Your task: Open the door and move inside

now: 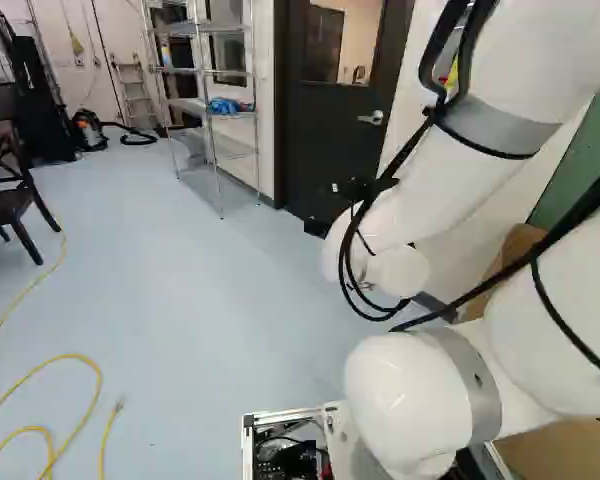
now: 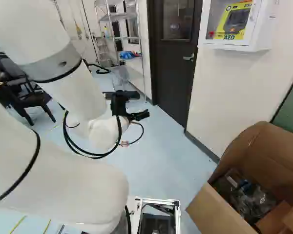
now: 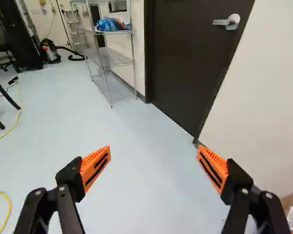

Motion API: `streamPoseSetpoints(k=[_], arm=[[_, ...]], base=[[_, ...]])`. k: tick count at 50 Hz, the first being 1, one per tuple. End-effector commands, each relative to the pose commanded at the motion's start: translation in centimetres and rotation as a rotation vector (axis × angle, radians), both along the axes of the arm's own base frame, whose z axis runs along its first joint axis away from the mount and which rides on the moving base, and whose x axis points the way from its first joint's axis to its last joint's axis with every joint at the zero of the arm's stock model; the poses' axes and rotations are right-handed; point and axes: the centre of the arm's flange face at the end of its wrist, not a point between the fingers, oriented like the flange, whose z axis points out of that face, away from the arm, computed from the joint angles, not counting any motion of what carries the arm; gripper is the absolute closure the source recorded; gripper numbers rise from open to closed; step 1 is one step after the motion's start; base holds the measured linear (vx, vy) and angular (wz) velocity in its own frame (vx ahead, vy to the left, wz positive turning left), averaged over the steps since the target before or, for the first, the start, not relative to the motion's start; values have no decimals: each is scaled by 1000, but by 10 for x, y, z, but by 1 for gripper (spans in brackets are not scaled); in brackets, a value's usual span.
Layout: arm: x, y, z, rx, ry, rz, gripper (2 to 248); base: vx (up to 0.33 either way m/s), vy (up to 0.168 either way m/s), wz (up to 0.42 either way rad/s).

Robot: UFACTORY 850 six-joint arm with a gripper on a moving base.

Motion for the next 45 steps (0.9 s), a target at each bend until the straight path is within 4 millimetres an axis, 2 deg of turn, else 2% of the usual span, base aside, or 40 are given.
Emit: streamPoseSetpoints(k=[9, 45], arm=[[0, 0, 0, 0, 0, 0, 3], [0, 0, 0, 0, 0, 0, 3]], base=[[59, 5, -19], [147, 56, -10]])
